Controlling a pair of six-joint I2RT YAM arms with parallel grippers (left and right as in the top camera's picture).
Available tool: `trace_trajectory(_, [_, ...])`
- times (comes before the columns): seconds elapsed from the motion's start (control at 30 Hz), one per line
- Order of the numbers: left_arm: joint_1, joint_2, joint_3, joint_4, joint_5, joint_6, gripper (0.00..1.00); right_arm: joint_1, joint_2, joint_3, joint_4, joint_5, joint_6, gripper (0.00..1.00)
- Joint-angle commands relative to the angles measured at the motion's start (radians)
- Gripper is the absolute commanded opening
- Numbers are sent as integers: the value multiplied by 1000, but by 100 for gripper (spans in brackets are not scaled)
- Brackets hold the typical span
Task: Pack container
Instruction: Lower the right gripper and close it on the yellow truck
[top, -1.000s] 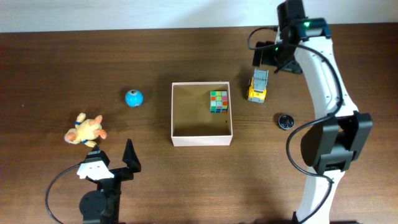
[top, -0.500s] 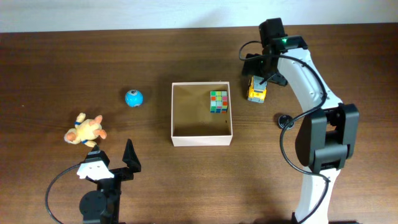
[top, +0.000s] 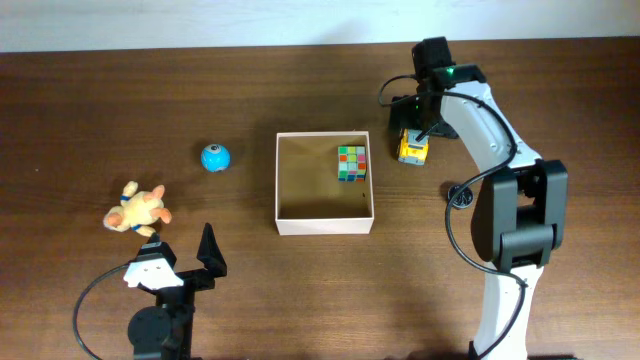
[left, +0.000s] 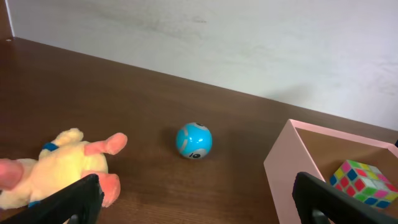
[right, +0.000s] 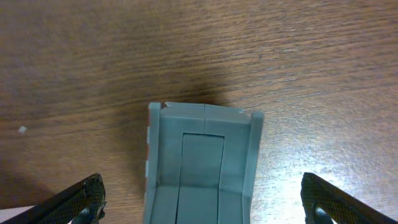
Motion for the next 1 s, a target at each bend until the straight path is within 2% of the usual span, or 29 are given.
trace_trajectory(0.0, [3, -8, -6, 2, 10, 16, 99, 9, 11, -37, 21, 20, -47, 94])
trace_trajectory(0.13, [3, -8, -6, 2, 10, 16, 99, 9, 11, -68, 47, 19, -47, 93])
trace_trajectory(0.27, [3, -8, -6, 2, 10, 16, 99, 9, 11, -71, 51, 19, -47, 86])
trace_trajectory(0.57, [3, -8, -6, 2, 10, 16, 99, 9, 11, -71, 57, 19, -47, 69])
trace_trajectory(0.9, [3, -8, -6, 2, 10, 16, 99, 9, 11, -71, 56, 14, -46, 45])
trace_trajectory(0.97, [3, -8, -6, 2, 11, 16, 99, 9, 11, -71, 56, 8, -47, 44])
